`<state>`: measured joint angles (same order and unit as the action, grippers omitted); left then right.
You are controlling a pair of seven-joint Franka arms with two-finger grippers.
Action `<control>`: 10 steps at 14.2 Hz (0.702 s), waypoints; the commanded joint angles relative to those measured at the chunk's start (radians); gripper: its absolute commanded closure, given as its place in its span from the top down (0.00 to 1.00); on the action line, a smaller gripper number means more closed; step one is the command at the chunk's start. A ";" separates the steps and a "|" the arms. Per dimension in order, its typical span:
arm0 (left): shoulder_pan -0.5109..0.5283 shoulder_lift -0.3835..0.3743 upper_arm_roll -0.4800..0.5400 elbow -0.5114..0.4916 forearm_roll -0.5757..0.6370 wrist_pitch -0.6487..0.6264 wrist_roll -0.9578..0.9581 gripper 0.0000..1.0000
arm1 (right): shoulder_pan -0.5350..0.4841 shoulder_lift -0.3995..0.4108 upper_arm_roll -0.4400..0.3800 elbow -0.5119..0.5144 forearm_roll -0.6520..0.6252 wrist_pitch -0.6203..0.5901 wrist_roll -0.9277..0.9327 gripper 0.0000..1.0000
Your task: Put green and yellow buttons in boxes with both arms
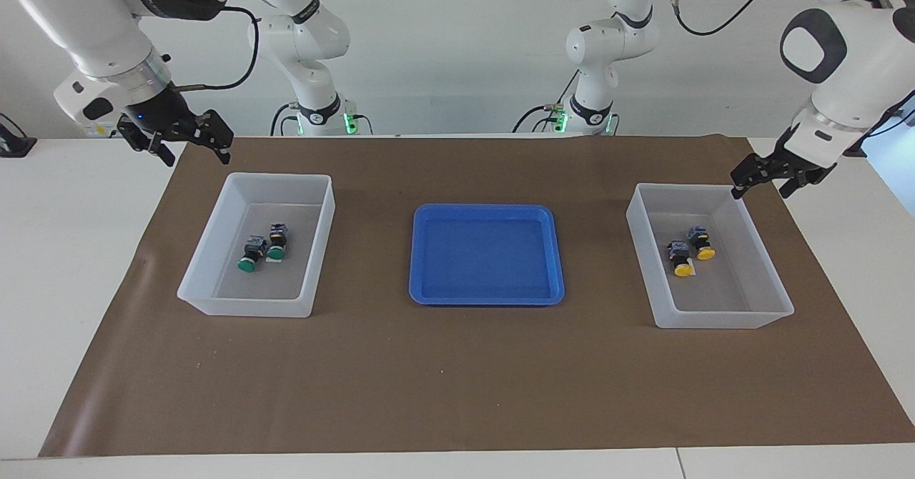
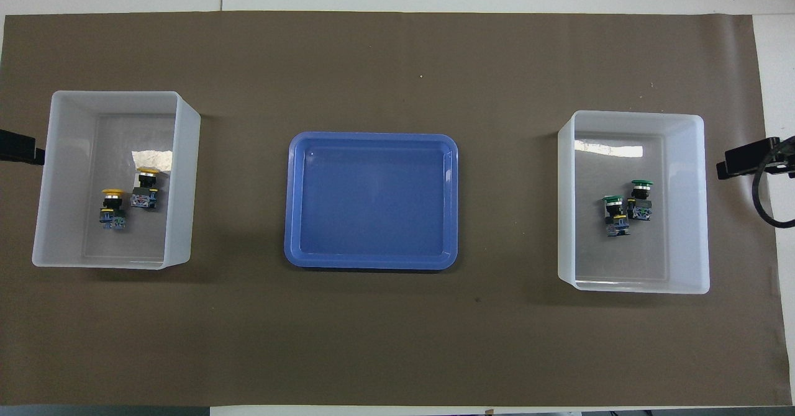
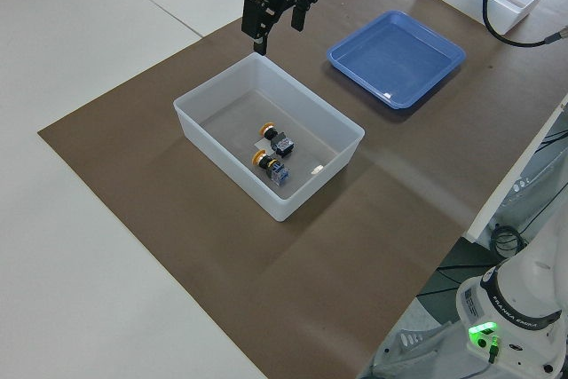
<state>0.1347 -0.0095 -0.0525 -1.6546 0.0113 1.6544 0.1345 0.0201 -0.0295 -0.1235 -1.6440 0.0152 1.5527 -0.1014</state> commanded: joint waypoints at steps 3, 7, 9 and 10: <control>-0.059 -0.113 0.017 -0.109 -0.011 -0.124 -0.024 1.00 | -0.002 -0.013 0.005 -0.010 -0.017 0.006 0.011 1.00; -0.148 -0.112 0.042 -0.145 -0.014 -0.067 -0.103 1.00 | -0.006 -0.015 0.005 -0.011 -0.017 0.000 0.008 1.00; -0.202 -0.057 0.074 -0.024 -0.016 -0.134 -0.127 1.00 | -0.006 -0.015 0.005 -0.011 -0.015 -0.002 0.009 1.00; -0.201 -0.040 0.071 0.023 -0.016 -0.184 -0.125 1.00 | -0.008 -0.015 0.002 -0.011 -0.014 -0.003 0.011 1.00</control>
<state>-0.0318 -0.0943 -0.0125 -1.7423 0.0074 1.5510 0.0269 0.0196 -0.0296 -0.1237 -1.6441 0.0150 1.5527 -0.1014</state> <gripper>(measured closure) 0.000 0.000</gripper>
